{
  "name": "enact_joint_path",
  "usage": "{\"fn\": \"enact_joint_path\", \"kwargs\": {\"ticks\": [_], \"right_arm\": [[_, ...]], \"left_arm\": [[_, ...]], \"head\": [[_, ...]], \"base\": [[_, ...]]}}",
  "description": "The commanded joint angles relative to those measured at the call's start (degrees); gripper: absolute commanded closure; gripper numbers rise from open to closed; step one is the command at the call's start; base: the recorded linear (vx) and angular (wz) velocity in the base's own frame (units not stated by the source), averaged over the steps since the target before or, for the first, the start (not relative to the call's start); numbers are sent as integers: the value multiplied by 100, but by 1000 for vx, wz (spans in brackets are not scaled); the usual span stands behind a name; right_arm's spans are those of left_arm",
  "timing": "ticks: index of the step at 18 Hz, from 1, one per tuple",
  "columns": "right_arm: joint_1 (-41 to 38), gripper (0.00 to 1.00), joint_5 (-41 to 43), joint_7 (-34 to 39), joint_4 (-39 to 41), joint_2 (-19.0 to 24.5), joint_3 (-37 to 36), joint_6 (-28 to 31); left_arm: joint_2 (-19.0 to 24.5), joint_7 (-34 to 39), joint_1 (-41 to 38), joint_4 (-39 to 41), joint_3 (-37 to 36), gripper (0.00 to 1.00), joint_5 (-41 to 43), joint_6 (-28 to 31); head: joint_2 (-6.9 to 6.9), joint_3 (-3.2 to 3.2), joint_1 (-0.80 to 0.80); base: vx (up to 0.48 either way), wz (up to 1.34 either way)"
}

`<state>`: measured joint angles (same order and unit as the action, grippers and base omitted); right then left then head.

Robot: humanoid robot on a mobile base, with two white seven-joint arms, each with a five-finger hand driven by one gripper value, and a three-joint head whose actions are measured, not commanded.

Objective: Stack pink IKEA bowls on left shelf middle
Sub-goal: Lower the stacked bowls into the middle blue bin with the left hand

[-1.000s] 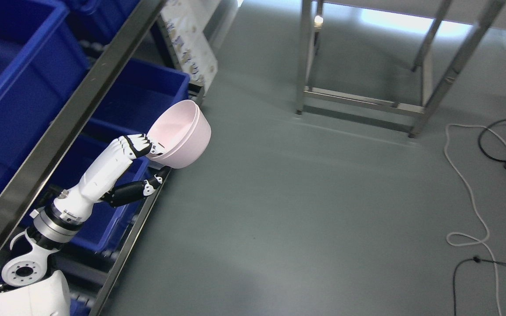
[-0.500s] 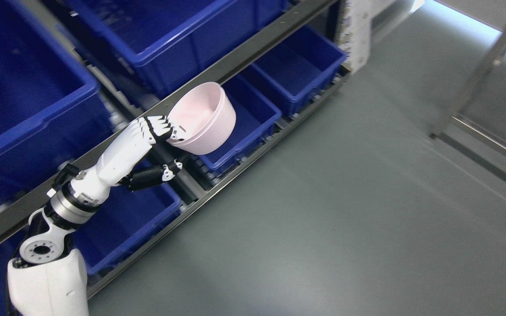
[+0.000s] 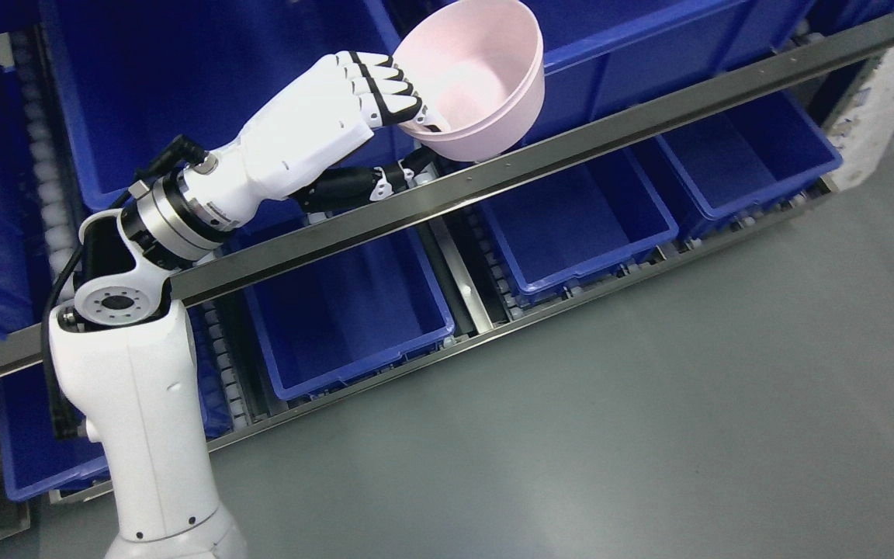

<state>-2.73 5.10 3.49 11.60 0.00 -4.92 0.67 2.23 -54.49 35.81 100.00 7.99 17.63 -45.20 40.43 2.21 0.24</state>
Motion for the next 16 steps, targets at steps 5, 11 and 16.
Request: {"fn": "enact_joint_path", "kwargs": {"ticks": [5,11,16], "right_arm": [[1,0,0,2,0,-100,0,4],[-8,0,0,2,0,-100,0,4],[1,0,0,2,0,-100,0,4]], "left_arm": [[788,-159,50,-34,186,91,311,20],[849,-159,119,-393,265,91,496,20],[840,-150,382,-850,308,91,873,20]], "head": [[-1,0,0],[-1,0,0],[-1,0,0]], "base": [[124,543],[152,407],[116,60]]}}
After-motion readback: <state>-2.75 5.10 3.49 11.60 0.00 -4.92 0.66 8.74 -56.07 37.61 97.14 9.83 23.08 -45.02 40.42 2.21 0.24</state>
